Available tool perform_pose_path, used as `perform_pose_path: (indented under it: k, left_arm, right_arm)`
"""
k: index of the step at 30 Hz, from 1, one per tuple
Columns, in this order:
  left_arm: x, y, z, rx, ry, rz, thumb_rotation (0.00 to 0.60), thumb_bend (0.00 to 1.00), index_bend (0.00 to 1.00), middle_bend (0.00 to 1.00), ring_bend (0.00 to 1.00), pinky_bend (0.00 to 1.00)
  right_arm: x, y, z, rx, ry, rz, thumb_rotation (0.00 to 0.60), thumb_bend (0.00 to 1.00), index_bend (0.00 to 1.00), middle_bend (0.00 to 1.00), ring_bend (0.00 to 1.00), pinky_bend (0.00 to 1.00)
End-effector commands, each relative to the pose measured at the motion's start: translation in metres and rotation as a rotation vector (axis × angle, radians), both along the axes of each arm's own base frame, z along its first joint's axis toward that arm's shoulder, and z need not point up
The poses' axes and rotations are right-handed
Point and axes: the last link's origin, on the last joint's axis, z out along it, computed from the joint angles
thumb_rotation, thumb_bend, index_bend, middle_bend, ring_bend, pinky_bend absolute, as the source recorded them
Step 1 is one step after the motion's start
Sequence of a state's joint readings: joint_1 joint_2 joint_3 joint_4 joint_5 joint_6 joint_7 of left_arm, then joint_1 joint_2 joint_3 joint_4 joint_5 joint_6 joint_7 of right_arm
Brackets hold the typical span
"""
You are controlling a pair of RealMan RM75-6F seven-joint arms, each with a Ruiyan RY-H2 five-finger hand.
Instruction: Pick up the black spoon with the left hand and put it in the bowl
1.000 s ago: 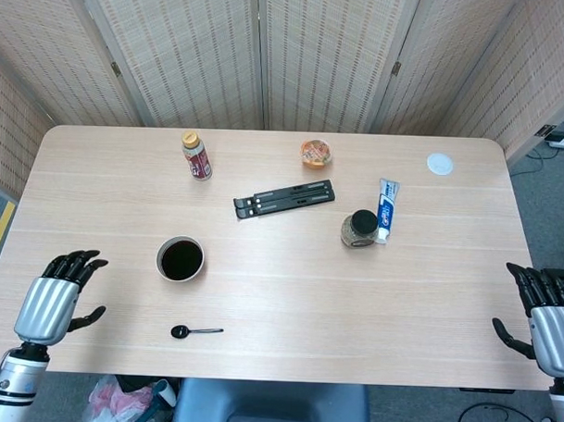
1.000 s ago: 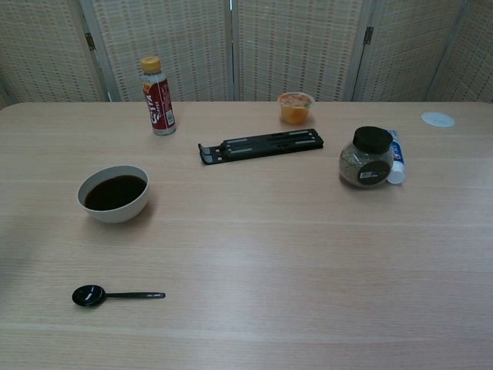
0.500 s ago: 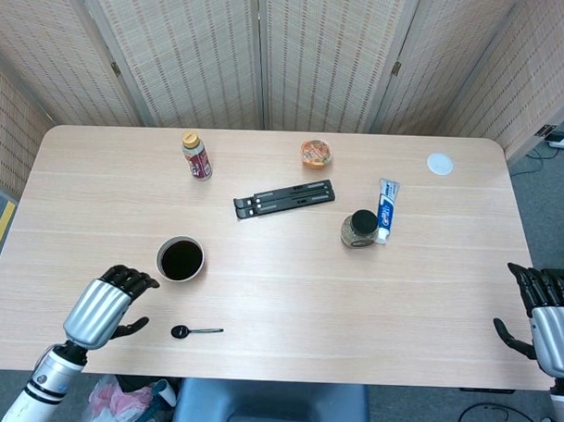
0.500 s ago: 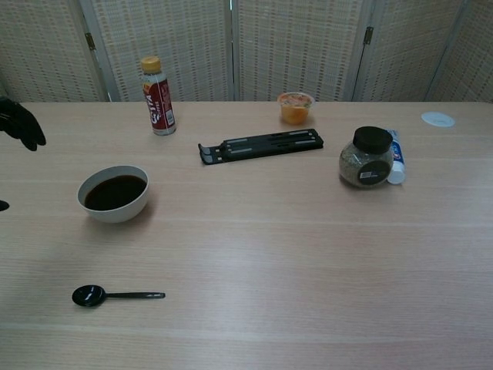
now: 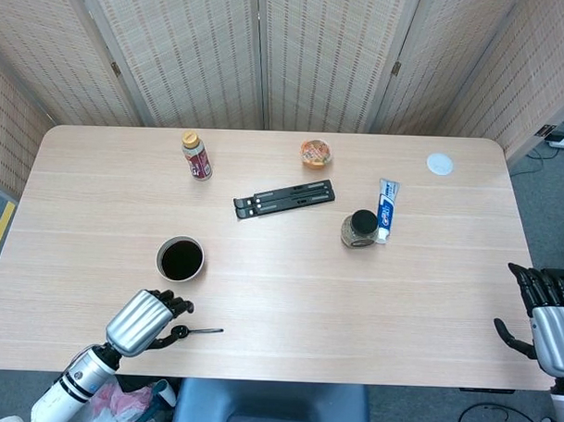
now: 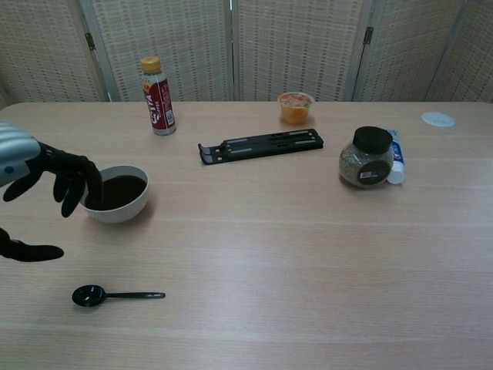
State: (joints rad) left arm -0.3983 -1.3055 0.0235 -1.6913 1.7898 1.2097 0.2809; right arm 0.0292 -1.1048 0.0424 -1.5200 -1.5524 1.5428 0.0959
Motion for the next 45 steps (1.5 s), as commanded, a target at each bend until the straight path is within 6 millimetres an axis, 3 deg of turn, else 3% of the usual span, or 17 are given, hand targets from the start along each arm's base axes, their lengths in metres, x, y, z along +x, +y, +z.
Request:
perform_pose_path:
  k: [1,10,23,36,45]
  left_arm:
    - [-0.003,-0.001,-0.011,-0.029,0.017,-0.004,0.6,0.2,0.46,0.67,0.59,0.86]
    - [-0.011,0.0,-0.039,-0.054,0.056,-0.025,0.6,0.2,0.47,0.74,0.66,0.92]
    - [-0.025,0.006,-0.072,-0.091,0.103,0.01,0.6,0.2,0.46,0.76,0.67,0.93]
    - [-0.022,0.015,-0.096,-0.105,0.137,0.07,0.6,0.2,0.46,0.8,0.7,0.93]
    - [-0.029,0.021,-0.099,-0.084,0.162,0.088,0.6,0.2,0.46,0.8,0.7,0.93]
  right_arm:
    - [0.0,0.0,0.0,0.001,-0.001,0.0,0.6,0.23,0.0,0.13,0.13,0.09]
    - [0.001,-0.001,-0.001,0.005,0.0,0.005,0.6,0.23,0.0,0.13,0.13,0.09]
    - [-0.001,0.001,0.0,0.002,0.001,-0.006,0.6,0.22,0.0,0.13,0.13,0.09]
    - [0.0,0.002,0.0,0.001,0.002,-0.008,0.6,0.23,0.0,0.13,0.13,0.09]
    - [-0.002,0.002,0.0,0.001,0.004,-0.014,0.6,0.23,0.0,0.13,0.13,0.09]
